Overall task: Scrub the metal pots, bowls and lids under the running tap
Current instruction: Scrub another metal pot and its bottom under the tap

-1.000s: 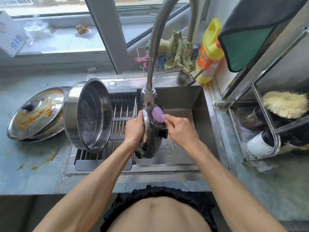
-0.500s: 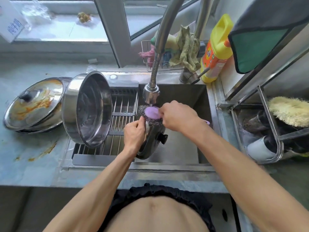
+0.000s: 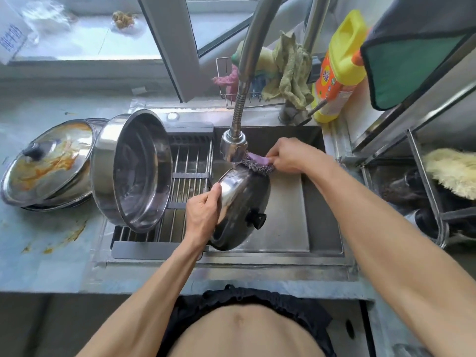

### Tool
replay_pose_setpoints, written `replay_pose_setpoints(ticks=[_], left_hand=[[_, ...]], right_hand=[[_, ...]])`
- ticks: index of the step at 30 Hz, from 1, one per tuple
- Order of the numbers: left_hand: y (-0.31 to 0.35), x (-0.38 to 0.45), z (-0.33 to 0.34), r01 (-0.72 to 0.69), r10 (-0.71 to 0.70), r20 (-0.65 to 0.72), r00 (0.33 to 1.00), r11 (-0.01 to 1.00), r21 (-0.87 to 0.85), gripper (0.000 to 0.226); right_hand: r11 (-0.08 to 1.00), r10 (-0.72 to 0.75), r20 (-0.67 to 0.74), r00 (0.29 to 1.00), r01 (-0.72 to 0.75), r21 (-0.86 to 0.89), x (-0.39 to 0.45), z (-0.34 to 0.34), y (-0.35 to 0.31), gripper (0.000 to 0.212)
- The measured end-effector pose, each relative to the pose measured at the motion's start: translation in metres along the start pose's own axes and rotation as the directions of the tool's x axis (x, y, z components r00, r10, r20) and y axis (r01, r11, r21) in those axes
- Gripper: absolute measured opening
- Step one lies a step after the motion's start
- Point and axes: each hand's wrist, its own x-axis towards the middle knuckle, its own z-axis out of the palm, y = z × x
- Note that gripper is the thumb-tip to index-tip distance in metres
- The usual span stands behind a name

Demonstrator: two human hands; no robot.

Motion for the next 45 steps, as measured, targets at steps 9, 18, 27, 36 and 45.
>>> replay_pose_setpoints(ticks=[9,18,27,36,45], left_hand=[[0.015,0.019,-0.021,0.214,-0.218,0.009,0.976,0.947,-0.238,0.054],[0.026,0.044,-0.036,0.363,-0.419,0.022,0.908,0.758,-0.542,0.045],[0.046,0.038,-0.005,0.499,-0.614,0.04,0.788,0.6,-0.625,0.031],[0.088,0.021,0.011,0.442,-0.699,0.036,0.714,0.41,-0.798,0.029],[0.096,0.024,0.04,0.365,-0.637,-0.025,0.771,0.473,-0.802,0.057]], right_hand=[[0.888,0.055,0.007,0.998,-0.052,0.456,0.016,0.03,0.071,0.025],[0.609,0.18,0.14,0.974,-0.222,0.762,0.001,0.085,0.091,0.021],[0.459,0.297,-0.022,0.955,-0.122,0.88,-0.022,0.15,0.082,0.028],[0.69,0.332,-0.343,0.879,0.022,0.723,-0.055,0.127,0.066,0.028],[0.861,0.212,-0.691,0.691,0.202,0.467,-0.096,0.15,0.033,0.023]])
